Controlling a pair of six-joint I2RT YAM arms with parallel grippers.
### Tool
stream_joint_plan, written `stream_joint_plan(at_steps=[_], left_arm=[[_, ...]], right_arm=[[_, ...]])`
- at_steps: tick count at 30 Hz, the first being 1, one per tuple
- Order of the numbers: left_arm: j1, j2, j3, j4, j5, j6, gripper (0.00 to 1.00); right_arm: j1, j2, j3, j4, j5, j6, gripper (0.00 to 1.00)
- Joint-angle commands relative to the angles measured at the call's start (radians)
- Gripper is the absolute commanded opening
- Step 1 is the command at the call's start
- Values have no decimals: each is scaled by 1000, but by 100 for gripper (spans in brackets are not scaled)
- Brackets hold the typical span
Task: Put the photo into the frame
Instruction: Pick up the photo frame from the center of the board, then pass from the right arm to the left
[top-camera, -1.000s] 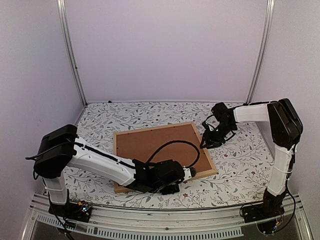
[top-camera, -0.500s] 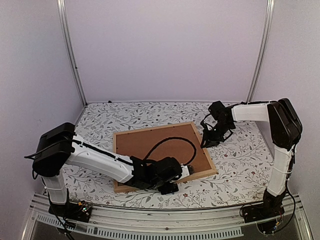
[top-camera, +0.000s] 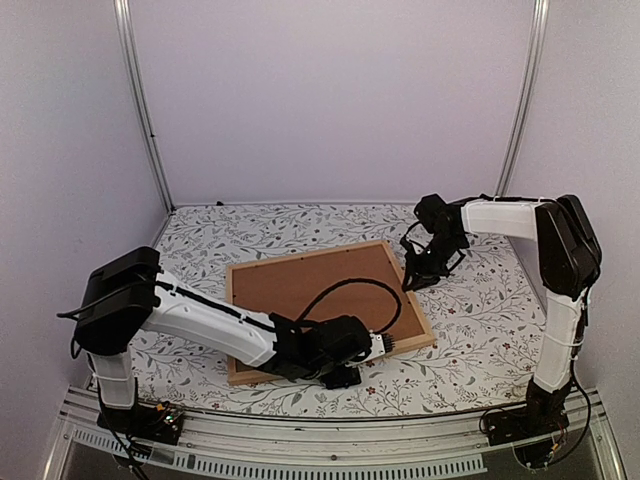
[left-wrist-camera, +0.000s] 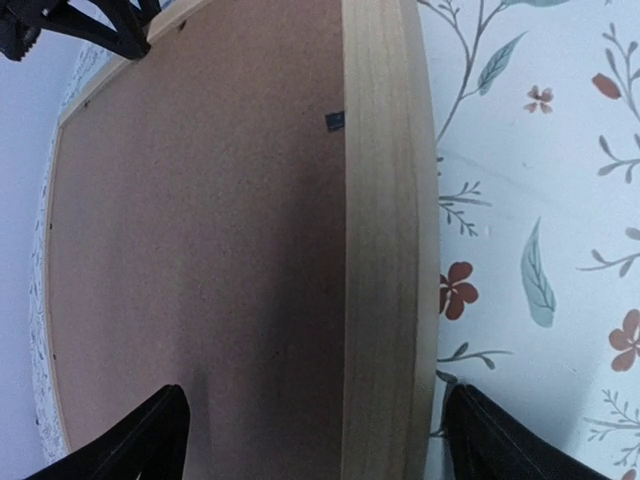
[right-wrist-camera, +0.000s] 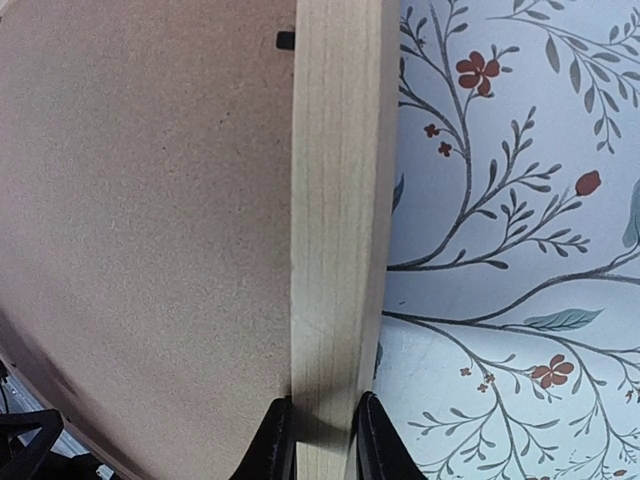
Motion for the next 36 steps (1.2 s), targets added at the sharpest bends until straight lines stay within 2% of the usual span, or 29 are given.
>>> stream_joint_plan(at_steps=[1, 14, 18, 25, 30, 36], left_arm=[[-10, 48, 12, -24, -85, 35, 92], [-38, 123, 36, -24, -195, 78, 90], [-42, 146, 46, -32, -214, 86, 78], [-47, 133, 55, -50, -214, 73, 52], [-53, 99, 61, -49, -233, 75, 41], [-62, 87, 62, -40, -275, 87, 32]], right_arm=[[0, -41, 57, -39, -44, -26, 0], [1, -83, 117, -121, -64, -43, 0], [0, -92, 124, -134, -59, -42, 0], [0, -87, 120, -139, -47, -39, 1], [-1, -78, 102, -130, -35, -40, 10], [-15, -83, 68, -118, -10, -40, 33]])
